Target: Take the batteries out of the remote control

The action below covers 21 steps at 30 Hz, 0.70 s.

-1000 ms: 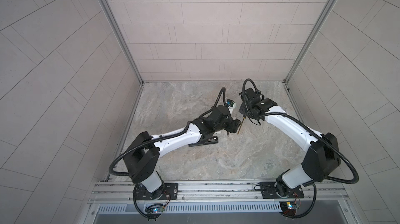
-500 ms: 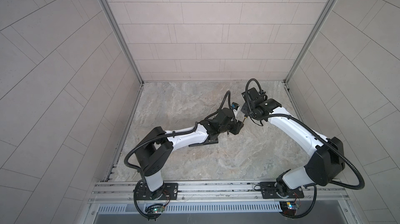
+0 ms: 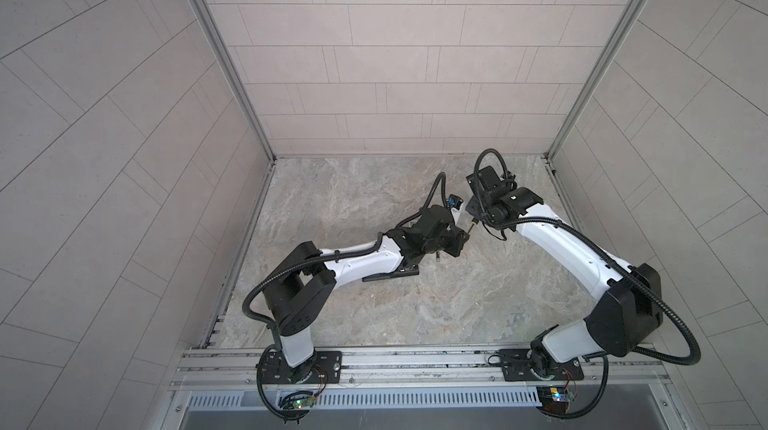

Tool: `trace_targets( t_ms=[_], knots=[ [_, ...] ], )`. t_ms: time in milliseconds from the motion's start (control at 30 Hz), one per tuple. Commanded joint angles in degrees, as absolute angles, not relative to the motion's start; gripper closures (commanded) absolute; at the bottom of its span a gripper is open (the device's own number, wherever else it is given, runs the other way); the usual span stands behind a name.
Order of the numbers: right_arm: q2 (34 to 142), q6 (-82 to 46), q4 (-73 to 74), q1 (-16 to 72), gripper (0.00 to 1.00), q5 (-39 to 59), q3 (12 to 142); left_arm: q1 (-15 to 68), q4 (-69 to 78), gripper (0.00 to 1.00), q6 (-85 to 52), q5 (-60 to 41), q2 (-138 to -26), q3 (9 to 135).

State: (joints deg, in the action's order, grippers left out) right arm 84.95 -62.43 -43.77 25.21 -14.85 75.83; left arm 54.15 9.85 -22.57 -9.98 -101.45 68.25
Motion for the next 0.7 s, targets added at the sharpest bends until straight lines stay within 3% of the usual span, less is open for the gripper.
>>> trace_targets(
  t_ms=[0, 233, 567, 667],
  knots=[
    [83.15, -64.07, -44.12, 25.44, 0.78, -16.49, 78.26, 54.66, 9.45, 0.78, -21.09, -11.55, -102.83, 69.79],
    [82.63, -65.21, -43.31, 25.15, 0.78, -17.06, 78.31, 54.67, 10.87, 0.76, -21.27, -9.83, -102.33, 68.37],
    [82.88, -66.44, -42.71, 25.11, 0.79, -16.38, 78.79, 54.67, 10.68, 1.00, -21.01, -10.84, -102.91, 69.13],
    [82.63, -65.93, -42.44, 25.10, 0.78, -16.15, 79.10, 54.33, 10.96, 1.00, -21.29, -10.86, -102.66, 68.91]
  ],
)
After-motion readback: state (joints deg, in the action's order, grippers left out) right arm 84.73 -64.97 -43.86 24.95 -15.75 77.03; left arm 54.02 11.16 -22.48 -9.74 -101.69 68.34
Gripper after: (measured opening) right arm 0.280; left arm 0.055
